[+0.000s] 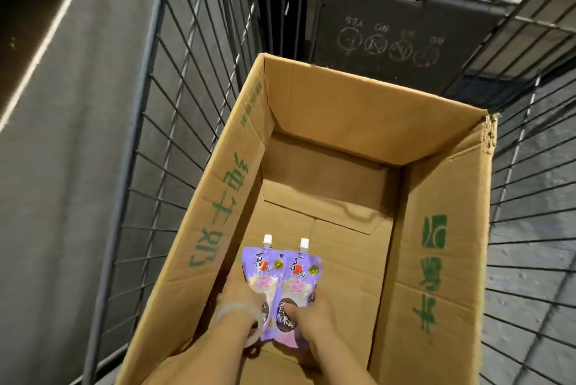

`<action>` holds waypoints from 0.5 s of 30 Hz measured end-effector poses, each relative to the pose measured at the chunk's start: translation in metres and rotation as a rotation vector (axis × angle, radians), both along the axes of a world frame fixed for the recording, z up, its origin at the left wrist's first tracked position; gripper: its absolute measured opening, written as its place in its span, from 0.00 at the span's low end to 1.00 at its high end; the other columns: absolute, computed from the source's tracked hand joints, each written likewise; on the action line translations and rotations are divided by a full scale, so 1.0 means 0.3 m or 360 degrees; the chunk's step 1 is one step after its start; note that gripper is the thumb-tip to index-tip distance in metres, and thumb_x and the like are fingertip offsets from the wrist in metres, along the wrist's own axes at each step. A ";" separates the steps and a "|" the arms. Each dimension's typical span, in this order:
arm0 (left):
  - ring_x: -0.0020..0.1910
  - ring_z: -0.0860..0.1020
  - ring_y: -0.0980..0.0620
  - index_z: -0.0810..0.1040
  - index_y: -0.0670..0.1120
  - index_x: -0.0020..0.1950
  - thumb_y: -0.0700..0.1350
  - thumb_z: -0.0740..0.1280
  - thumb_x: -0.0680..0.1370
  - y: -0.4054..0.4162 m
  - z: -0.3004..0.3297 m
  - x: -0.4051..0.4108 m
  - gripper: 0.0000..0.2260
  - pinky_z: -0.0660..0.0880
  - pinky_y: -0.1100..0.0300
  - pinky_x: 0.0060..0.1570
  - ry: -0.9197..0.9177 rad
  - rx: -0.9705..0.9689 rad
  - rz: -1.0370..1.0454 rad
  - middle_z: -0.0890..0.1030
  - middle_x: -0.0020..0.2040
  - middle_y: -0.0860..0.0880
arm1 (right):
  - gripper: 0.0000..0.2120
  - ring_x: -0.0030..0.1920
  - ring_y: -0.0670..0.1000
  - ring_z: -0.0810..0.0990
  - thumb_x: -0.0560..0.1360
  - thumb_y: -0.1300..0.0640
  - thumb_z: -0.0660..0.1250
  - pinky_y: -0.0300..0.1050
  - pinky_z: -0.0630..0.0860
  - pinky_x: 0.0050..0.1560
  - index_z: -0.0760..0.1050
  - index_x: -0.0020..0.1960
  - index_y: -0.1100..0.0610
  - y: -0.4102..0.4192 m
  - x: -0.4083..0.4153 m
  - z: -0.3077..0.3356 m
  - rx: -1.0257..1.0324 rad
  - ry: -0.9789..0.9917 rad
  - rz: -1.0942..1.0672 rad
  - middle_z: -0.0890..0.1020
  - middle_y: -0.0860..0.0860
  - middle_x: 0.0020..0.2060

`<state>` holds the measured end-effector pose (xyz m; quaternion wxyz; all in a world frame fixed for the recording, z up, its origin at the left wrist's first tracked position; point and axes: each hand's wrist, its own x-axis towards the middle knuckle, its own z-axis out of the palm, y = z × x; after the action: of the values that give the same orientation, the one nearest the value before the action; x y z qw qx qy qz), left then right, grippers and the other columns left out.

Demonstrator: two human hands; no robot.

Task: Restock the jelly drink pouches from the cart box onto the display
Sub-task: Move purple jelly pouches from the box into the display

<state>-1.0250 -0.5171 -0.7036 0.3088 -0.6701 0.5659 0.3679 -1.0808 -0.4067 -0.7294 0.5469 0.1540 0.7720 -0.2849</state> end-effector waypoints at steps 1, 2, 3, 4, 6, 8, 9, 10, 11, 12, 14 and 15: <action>0.50 0.76 0.43 0.65 0.46 0.67 0.41 0.69 0.70 0.006 0.002 -0.002 0.27 0.73 0.56 0.46 0.0064 -0.0022 0.0103 0.75 0.57 0.43 | 0.18 0.48 0.54 0.82 0.66 0.62 0.73 0.47 0.77 0.53 0.74 0.54 0.57 0.002 0.000 0.006 -0.0024 -0.0001 -0.0022 0.83 0.52 0.47; 0.47 0.76 0.43 0.67 0.45 0.64 0.38 0.70 0.69 0.011 0.003 -0.005 0.25 0.72 0.57 0.43 0.0125 -0.0031 0.0215 0.75 0.55 0.43 | 0.17 0.46 0.54 0.81 0.66 0.63 0.73 0.47 0.78 0.51 0.74 0.53 0.57 0.006 -0.004 0.011 -0.0042 -0.0001 -0.0049 0.82 0.52 0.46; 0.45 0.77 0.43 0.70 0.43 0.61 0.36 0.71 0.69 0.013 0.005 -0.010 0.22 0.72 0.57 0.43 0.0184 -0.0010 0.0328 0.76 0.53 0.43 | 0.16 0.44 0.54 0.81 0.67 0.64 0.73 0.47 0.77 0.48 0.73 0.52 0.57 0.009 -0.011 0.021 -0.0055 -0.0003 -0.0073 0.82 0.52 0.45; 0.44 0.77 0.44 0.72 0.42 0.57 0.34 0.71 0.69 0.015 0.014 -0.019 0.18 0.73 0.56 0.43 0.0230 0.0047 0.0427 0.78 0.49 0.43 | 0.15 0.43 0.54 0.80 0.68 0.65 0.72 0.47 0.77 0.45 0.72 0.51 0.56 0.012 -0.022 0.032 -0.0076 -0.0006 -0.0088 0.81 0.52 0.44; 0.42 0.78 0.45 0.75 0.42 0.49 0.34 0.70 0.71 0.019 0.046 -0.033 0.10 0.76 0.55 0.46 0.0300 0.0192 0.0486 0.79 0.41 0.45 | 0.15 0.43 0.55 0.81 0.68 0.67 0.70 0.49 0.77 0.43 0.71 0.50 0.54 0.021 -0.046 0.057 -0.0100 -0.0024 -0.0105 0.81 0.52 0.44; 0.45 0.80 0.44 0.75 0.46 0.46 0.34 0.69 0.72 0.023 0.082 -0.040 0.09 0.78 0.51 0.52 0.0411 0.0223 0.0517 0.80 0.42 0.45 | 0.17 0.45 0.56 0.82 0.69 0.69 0.69 0.49 0.78 0.45 0.70 0.50 0.52 0.034 -0.075 0.100 -0.0153 -0.0004 -0.0149 0.82 0.53 0.45; 0.46 0.80 0.43 0.74 0.47 0.46 0.33 0.69 0.72 0.022 0.113 -0.046 0.11 0.78 0.50 0.52 0.0503 0.0214 0.0543 0.81 0.45 0.44 | 0.18 0.46 0.56 0.82 0.69 0.71 0.68 0.50 0.79 0.46 0.70 0.49 0.52 0.040 -0.091 0.128 -0.0196 0.0016 -0.0176 0.82 0.53 0.45; 0.47 0.80 0.44 0.73 0.48 0.49 0.33 0.70 0.72 0.021 0.144 -0.049 0.13 0.77 0.52 0.51 0.0606 0.0188 0.0556 0.80 0.46 0.44 | 0.18 0.45 0.56 0.82 0.69 0.72 0.68 0.50 0.79 0.45 0.71 0.49 0.51 0.045 -0.110 0.159 -0.0250 0.0024 -0.0192 0.82 0.53 0.45; 0.47 0.79 0.45 0.73 0.47 0.52 0.32 0.70 0.72 0.018 0.180 -0.052 0.14 0.76 0.53 0.49 0.0693 0.0165 0.0542 0.80 0.47 0.45 | 0.18 0.44 0.56 0.82 0.70 0.72 0.68 0.51 0.79 0.45 0.71 0.49 0.51 0.048 -0.127 0.192 -0.0300 0.0021 -0.0202 0.82 0.53 0.44; 0.47 0.79 0.45 0.73 0.45 0.54 0.31 0.70 0.71 0.016 0.224 -0.056 0.16 0.75 0.54 0.48 0.0795 0.0154 0.0552 0.80 0.47 0.45 | 0.18 0.43 0.57 0.82 0.70 0.72 0.68 0.53 0.79 0.45 0.71 0.49 0.51 0.050 -0.144 0.228 -0.0348 0.0018 -0.0199 0.82 0.54 0.44; 0.45 0.80 0.46 0.75 0.42 0.55 0.30 0.72 0.70 0.018 0.321 -0.058 0.16 0.78 0.55 0.46 0.0999 0.0112 0.0618 0.82 0.48 0.44 | 0.18 0.45 0.58 0.83 0.70 0.72 0.68 0.59 0.81 0.48 0.73 0.52 0.53 0.054 -0.174 0.303 -0.0446 0.0053 -0.0192 0.83 0.55 0.46; 0.41 0.80 0.48 0.76 0.43 0.52 0.30 0.72 0.70 0.022 0.373 -0.055 0.15 0.79 0.58 0.41 0.1071 0.0077 0.0635 0.82 0.47 0.44 | 0.18 0.47 0.59 0.83 0.70 0.71 0.68 0.59 0.81 0.46 0.73 0.53 0.53 0.057 -0.184 0.346 -0.0497 0.0087 -0.0175 0.83 0.55 0.48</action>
<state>-1.0414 -0.5106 -0.5917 0.0439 -0.6014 0.4854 0.6331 -1.1360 -0.3898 -0.6256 0.5265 0.1014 0.7235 -0.4349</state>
